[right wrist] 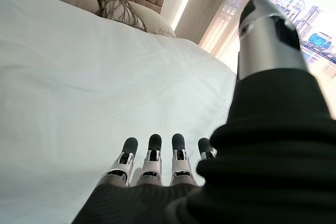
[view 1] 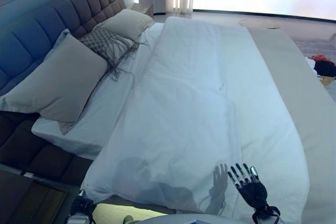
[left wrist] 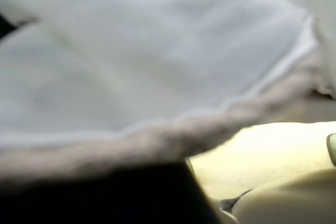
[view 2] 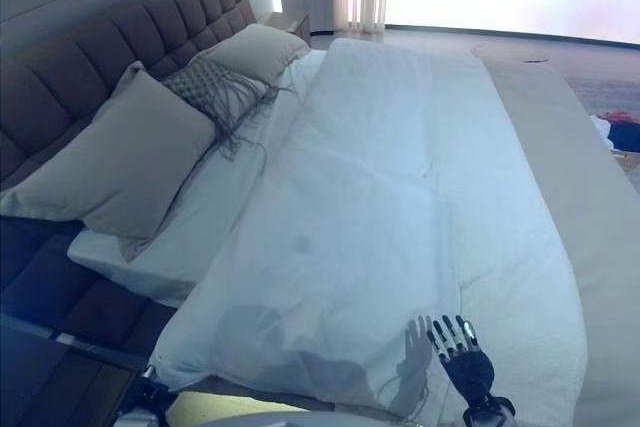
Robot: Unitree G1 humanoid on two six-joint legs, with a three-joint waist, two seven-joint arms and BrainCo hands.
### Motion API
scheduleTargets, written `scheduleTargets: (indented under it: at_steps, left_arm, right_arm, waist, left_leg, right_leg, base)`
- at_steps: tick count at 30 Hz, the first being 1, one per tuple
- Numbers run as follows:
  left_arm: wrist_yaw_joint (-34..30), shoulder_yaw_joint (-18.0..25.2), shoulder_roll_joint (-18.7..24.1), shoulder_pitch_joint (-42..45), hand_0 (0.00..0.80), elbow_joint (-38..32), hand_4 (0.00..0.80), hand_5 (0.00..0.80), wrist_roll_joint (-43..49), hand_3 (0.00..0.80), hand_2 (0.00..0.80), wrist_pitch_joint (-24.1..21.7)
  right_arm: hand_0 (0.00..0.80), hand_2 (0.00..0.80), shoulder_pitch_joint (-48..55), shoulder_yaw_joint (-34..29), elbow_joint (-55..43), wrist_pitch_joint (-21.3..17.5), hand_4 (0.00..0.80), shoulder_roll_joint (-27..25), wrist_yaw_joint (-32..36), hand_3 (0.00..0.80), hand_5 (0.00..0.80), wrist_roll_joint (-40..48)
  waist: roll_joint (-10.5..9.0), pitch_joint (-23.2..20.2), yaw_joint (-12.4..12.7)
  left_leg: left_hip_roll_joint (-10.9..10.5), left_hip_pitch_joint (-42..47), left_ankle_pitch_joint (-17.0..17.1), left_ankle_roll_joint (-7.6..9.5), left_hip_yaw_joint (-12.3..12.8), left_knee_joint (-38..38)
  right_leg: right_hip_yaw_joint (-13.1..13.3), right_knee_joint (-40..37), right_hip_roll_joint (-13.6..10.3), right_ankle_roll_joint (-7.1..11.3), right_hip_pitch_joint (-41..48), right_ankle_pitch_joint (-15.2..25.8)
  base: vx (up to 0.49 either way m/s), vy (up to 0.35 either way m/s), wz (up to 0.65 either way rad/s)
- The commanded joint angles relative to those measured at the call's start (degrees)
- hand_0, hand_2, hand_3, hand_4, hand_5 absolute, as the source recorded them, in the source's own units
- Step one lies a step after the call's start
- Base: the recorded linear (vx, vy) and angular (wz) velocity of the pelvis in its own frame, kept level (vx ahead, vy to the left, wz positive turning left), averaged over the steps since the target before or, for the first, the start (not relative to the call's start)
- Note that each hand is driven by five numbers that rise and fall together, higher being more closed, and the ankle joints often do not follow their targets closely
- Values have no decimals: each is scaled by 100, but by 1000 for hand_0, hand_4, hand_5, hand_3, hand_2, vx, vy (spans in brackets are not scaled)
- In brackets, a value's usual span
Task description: Make the bed neatly
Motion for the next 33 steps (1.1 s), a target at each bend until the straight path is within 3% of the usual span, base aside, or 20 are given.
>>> scheduleTargets:
  at_steps: [1, 7, 12, 16, 17, 18, 26, 33]
  left_arm:
    - [172, 852, 2056, 610, 800, 449, 800, 800, 153, 800, 800, -957]
    - [227, 621, 2551, 330, 800, 318, 800, 800, 958, 800, 800, -1208]
    - [609, 670, 3326, 86, 800, 172, 800, 800, 1467, 800, 800, -942]
    - [1082, 642, 3759, -157, 800, 470, 800, 800, 1731, 800, 800, -568]
    - [1128, 589, 3784, -196, 339, 617, 339, 339, 1798, 339, 339, -501]
    - [1191, 555, 3777, -202, 0, 707, 0, 0, 1790, 0, 0, -404]
    - [1528, 707, 3447, 64, 0, 1172, 0, 0, 1339, 0, 0, -106]
    - [1633, 1099, 3288, 397, 0, 945, 0, 0, 950, 0, 0, -75]
  right_arm:
    - [0, 0, -136, -291, -196, -137, 0, 73, 37, 0, 0, -52]
    - [0, 0, -236, -179, -224, -96, 0, -52, -43, 0, 0, -126]
    - [0, 0, -154, -212, -403, -9, 0, -180, -118, 0, 0, -159]
    - [0, 0, -199, -161, -410, 16, 0, -187, -150, 0, 0, -160]
    - [0, 0, -222, -136, -395, 21, 0, -184, -166, 0, 0, -163]
    - [0, 0, -219, -121, -406, 24, 0, -185, -187, 0, 0, -155]
    - [0, 0, -131, -201, -434, 110, 0, -231, -133, 0, 0, -194]
    - [0, 0, -55, -240, -498, 62, 0, -178, -133, 0, 0, -126]
  waist:
    - [-150, 8, 459]
    - [-81, 4, 288]
    - [-22, -20, 176]
    - [9, -32, 94]
    - [16, -33, 73]
    - [20, -31, 64]
    - [23, -29, 27]
    - [-28, -52, 139]
  left_leg:
    - [-290, -67, 57, 208, 58, 171]
    - [-286, 19, 27, 217, 178, 141]
    - [-285, 104, 12, 228, 262, 88]
    - [-270, 130, -23, 241, 302, 115]
    - [-268, 135, -27, 242, 309, 126]
    - [-270, 140, -31, 245, 313, 130]
    - [-261, 164, -55, 253, 317, 123]
    - [-236, 163, -67, 265, 282, 160]
  right_leg:
    - [-59, 467, 117, -364, -406, 20]
    - [139, 487, 114, -348, -456, 14]
    - [194, 486, 83, -309, -453, 19]
    - [244, 526, 72, -290, -484, 8]
    - [256, 533, 70, -290, -490, 7]
    - [262, 537, 70, -291, -492, 4]
    - [278, 543, 85, -320, -515, -18]
    - [191, 605, 74, -333, -526, -36]
  base:
    - [0, 0, 0]
    - [16, 40, -1]
    - [28, 40, -1]
    - [30, -7, -3]
    - [30, -13, -4]
    - [30, -10, -5]
    - [11, -3, -2]
    - [24, -35, 0]
